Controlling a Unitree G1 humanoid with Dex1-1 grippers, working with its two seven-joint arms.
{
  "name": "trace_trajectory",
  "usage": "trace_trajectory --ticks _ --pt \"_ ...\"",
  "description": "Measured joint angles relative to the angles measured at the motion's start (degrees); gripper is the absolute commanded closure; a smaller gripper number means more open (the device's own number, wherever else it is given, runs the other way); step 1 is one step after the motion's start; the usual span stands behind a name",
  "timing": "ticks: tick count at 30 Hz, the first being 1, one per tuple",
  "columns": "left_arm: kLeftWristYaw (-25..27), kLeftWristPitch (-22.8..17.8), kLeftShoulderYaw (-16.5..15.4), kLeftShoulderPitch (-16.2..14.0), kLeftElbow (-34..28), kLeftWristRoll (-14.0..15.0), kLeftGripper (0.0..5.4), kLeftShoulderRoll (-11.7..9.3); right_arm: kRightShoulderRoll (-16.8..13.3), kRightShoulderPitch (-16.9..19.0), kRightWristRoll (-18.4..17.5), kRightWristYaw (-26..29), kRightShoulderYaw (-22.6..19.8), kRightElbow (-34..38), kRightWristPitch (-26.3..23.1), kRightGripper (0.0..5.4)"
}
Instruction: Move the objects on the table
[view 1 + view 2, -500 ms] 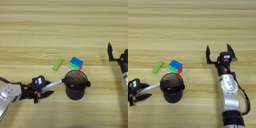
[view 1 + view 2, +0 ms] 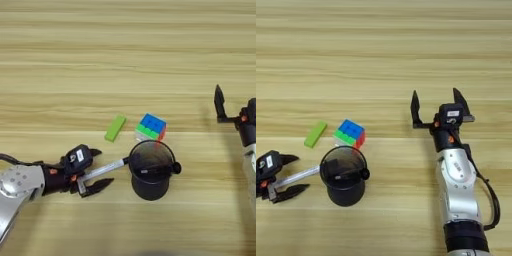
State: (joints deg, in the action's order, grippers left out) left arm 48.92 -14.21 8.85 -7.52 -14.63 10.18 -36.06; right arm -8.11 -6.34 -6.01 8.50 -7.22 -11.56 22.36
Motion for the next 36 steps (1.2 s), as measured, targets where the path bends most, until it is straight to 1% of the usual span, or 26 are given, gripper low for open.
trace_trajectory --ticks 1,3,5,7,10,15,16,19,21,24,26,28,31,33,34,36 --pt "0.0 0.0 -0.8 0.2 -0.8 1.5 0.90 0.6 0.0 0.0 0.0 0.1 0.0 0.0 0.2 0.00" --pt "-0.1 0.2 -2.0 0.8 -1.9 3.5 0.69 1.7 0.0 0.0 0.0 0.2 0.0 0.0 0.6 0.00" --pt "-0.2 1.1 -3.3 1.6 -2.9 4.8 0.54 2.2 0.0 0.0 0.0 0.4 0.0 0.0 0.7 0.00" --pt "0.1 1.5 -4.7 1.8 -4.2 7.3 0.31 2.7 0.0 0.0 -0.1 0.6 0.0 0.0 0.7 0.00" --pt "1.1 1.8 -6.1 1.8 -6.9 10.7 0.05 3.3 0.0 0.0 -0.1 0.7 0.0 -0.1 0.7 0.00" --pt "1.2 1.6 -7.8 2.0 -11.3 15.1 0.05 3.6 0.0 0.0 0.0 0.7 0.0 -0.2 0.8 0.00" --pt "1.0 1.5 -8.1 2.2 -11.8 15.4 0.05 3.8 0.0 0.0 0.0 0.7 0.0 -0.2 0.8 0.00" --pt "-0.2 0.9 -8.8 3.2 -13.1 17.7 0.05 4.1 0.0 0.0 0.0 0.7 0.0 -0.5 0.9 0.00" --pt "-0.9 0.7 -9.0 3.6 -14.3 19.5 0.05 4.8 -0.1 0.0 0.0 0.7 0.0 -0.6 0.9 0.00" --pt "-4.1 0.5 -9.4 4.5 -14.9 19.8 0.05 6.8 -0.1 0.0 0.0 0.7 0.0 -0.6 1.1 0.00" --pt "-7.3 0.3 -9.8 5.7 -14.9 19.9 0.05 8.8 -0.1 0.0 0.0 0.7 0.0 -0.6 1.4 0.00" --pt "-10.4 -0.1 -10.6 7.1 -14.9 20.0 0.05 10.6 -0.1 0.0 0.0 0.7 0.0 -0.6 1.9 0.00" --pt "-14.7 -0.1 -11.6 8.7 -14.9 19.5 0.05 12.5 -0.2 0.0 0.1 0.7 0.0 -0.6 1.9 0.00" --pt "-18.2 -0.1 -12.8 9.7 -14.9 19.2 0.05 14.1 -0.3 0.0 0.1 0.7 0.0 -0.6 2.0 0.00" --pt "-19.9 -0.1 -13.3 10.3 -14.7 18.9 0.05 15.0 -0.3 0.0 0.1 0.7 0.0 -0.6 2.0 0.00" --pt "-24.5 0.3 -13.8 11.4 -14.1 15.7 0.05 16.3 -0.3 0.0 0.1 0.7 0.0 -0.6 2.0 0.00"
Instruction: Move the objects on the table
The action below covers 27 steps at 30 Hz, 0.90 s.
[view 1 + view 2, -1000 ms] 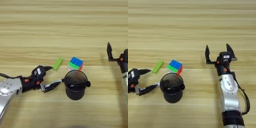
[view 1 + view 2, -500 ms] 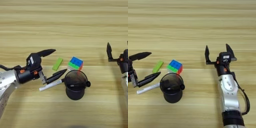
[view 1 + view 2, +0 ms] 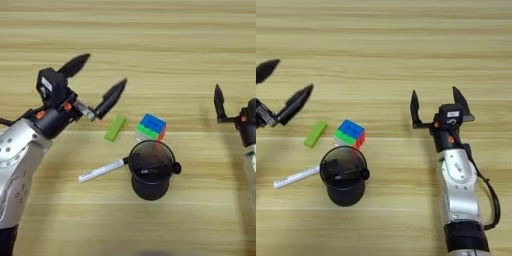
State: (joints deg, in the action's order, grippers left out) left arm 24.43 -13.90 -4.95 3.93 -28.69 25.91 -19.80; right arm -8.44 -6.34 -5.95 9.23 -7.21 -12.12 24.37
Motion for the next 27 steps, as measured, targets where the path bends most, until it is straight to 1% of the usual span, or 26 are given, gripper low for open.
trace_trajectory --ticks 1,3,4,5,6,7,9,11,15,16,17,21,22,24,27 --pt "-2.6 0.5 -0.5 0.6 0.6 -2.1 0.05 0.9 0.0 0.0 0.0 0.0 0.0 0.0 0.0 0.00" --pt "-6.5 2.6 -0.7 1.3 1.8 -6.8 0.05 1.6 -0.1 0.0 0.0 0.1 0.0 0.0 0.0 0.00" --pt "-7.8 3.5 -0.8 1.5 2.4 -8.3 0.05 2.0 -0.1 0.0 0.0 0.1 0.0 0.0 0.0 0.00" --pt "-8.4 3.8 -0.9 1.6 2.8 -8.9 0.05 2.4 -0.1 0.0 0.0 0.1 0.0 0.0 0.0 0.00" --pt "-10.6 4.9 -1.0 1.8 4.4 -10.7 0.05 3.6 -0.1 0.0 0.0 0.2 0.0 0.0 0.0 0.00" --pt "-11.8 5.7 -1.1 1.8 5.5 -12.1 0.05 4.1 -0.1 0.0 0.0 0.2 0.0 0.0 0.0 0.00" --pt "-13.7 7.3 -1.6 1.9 7.6 -13.9 0.05 5.1 -0.1 0.0 0.0 0.2 0.0 0.0 0.0 0.00" --pt "-15.3 8.5 -2.1 2.1 9.2 -14.7 0.05 5.8 -0.1 0.0 0.0 0.2 0.0 0.0 0.1 0.00" --pt "-17.8 12.8 -3.3 3.1 13.8 -17.3 0.05 6.8 -0.1 0.0 -0.1 0.3 0.0 0.0 0.1 0.00" --pt "-18.7 14.4 -3.8 3.7 15.7 -18.4 0.05 7.0 -0.1 0.0 -0.1 0.4 0.0 0.0 0.1 0.00" --pt "-19.3 15.1 -4.3 4.0 17.1 -18.8 0.05 7.1 -0.1 0.0 -0.1 0.4 0.0 0.0 0.1 0.00" --pt "-21.3 18.4 -5.5 4.8 21.7 -19.5 0.05 8.0 -0.1 -0.1 -0.1 0.4 0.0 0.0 0.1 0.00" --pt "-21.6 19.4 -5.5 4.8 22.7 -19.7 0.05 8.2 -0.1 -0.1 -0.1 0.5 0.0 0.0 0.1 0.00" --pt "-22.2 21.5 -5.4 4.9 24.5 -21.1 0.05 8.6 -0.1 -0.1 -0.1 0.7 0.0 0.0 0.1 0.00" --pt "-23.0 24.7 -5.3 5.3 28.0 -21.9 0.05 9.6 -0.2 -0.1 -0.2 1.3 0.0 0.1 0.1 0.00"
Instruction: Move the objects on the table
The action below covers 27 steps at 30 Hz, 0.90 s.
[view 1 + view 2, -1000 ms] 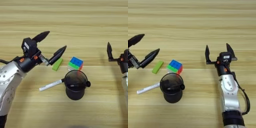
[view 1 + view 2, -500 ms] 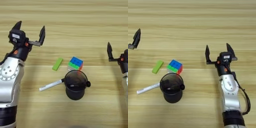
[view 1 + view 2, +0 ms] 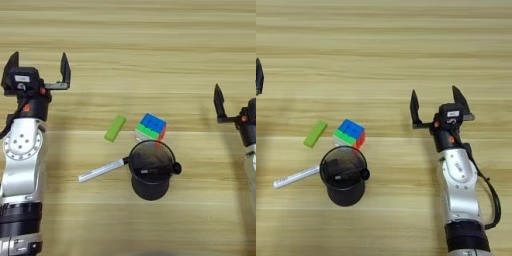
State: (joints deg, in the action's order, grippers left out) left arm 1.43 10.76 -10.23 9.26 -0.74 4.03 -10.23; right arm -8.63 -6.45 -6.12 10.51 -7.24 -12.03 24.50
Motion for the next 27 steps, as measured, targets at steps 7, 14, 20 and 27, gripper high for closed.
trace_trajectory --ticks 7,14,20,27 --pt "0.5 3.9 1.0 0.4 6.4 -0.2 0.05 0.8 -0.3 0.0 -0.4 0.4 -0.1 0.8 0.0 0.00" --pt "1.8 6.7 1.7 0.6 12.1 -1.1 0.05 0.8 -0.9 0.0 -1.2 1.5 -0.2 1.2 -0.1 0.00" --pt "5.3 8.4 2.6 0.7 13.8 1.0 0.05 1.5 -2.2 -0.2 -2.1 2.6 -0.2 2.4 -0.3 0.00" --pt "10.2 8.2 3.0 0.5 13.1 4.2 0.05 1.8 -2.5 -0.3 -2.2 3.7 0.1 2.8 -0.4 0.00"
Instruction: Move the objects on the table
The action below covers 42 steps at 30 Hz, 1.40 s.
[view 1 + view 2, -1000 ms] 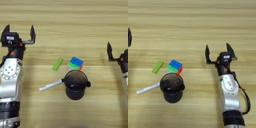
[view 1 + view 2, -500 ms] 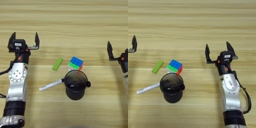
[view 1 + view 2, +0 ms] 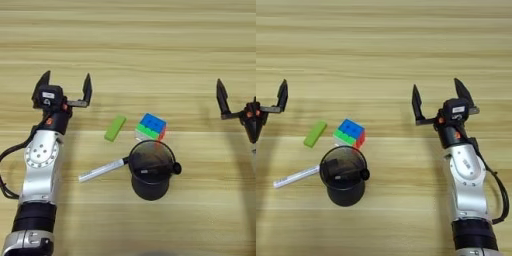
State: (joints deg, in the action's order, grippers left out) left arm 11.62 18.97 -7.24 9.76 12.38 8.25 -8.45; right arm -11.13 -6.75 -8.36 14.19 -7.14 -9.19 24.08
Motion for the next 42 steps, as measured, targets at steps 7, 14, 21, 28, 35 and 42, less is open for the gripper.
trace_trajectory --ticks 7,14,21,28,35,42 --pt "0.8 0.0 -0.3 -0.1 -0.5 1.1 0.05 0.1 0.0 -0.1 0.0 0.5 0.4 0.0 -0.4 0.00" --pt "0.9 0.2 -0.8 -0.1 -0.5 1.1 0.05 0.5 0.0 -0.1 -0.6 2.9 1.5 0.1 -1.6 0.00" --pt "0.9 0.5 -1.2 -0.1 0.0 1.0 0.05 0.5 -1.4 -1.6 -2.4 9.5 4.4 1.7 -5.9 0.00" --pt "0.8 0.5 -1.2 -0.1 0.1 1.0 0.05 0.6 -4.1 -2.8 -2.3 15.4 7.5 2.5 -9.5 0.00" --pt "0.8 0.6 -1.1 -0.1 0.1 0.9 0.05 0.6 -7.7 -3.1 -2.4 25.9 13.0 3.6 -12.3 0.00" --pt "0.7 0.6 -1.0 -0.1 0.1 0.9 0.05 0.7 -9.1 -3.1 -4.3 32.4 14.5 4.4 -14.8 0.00"
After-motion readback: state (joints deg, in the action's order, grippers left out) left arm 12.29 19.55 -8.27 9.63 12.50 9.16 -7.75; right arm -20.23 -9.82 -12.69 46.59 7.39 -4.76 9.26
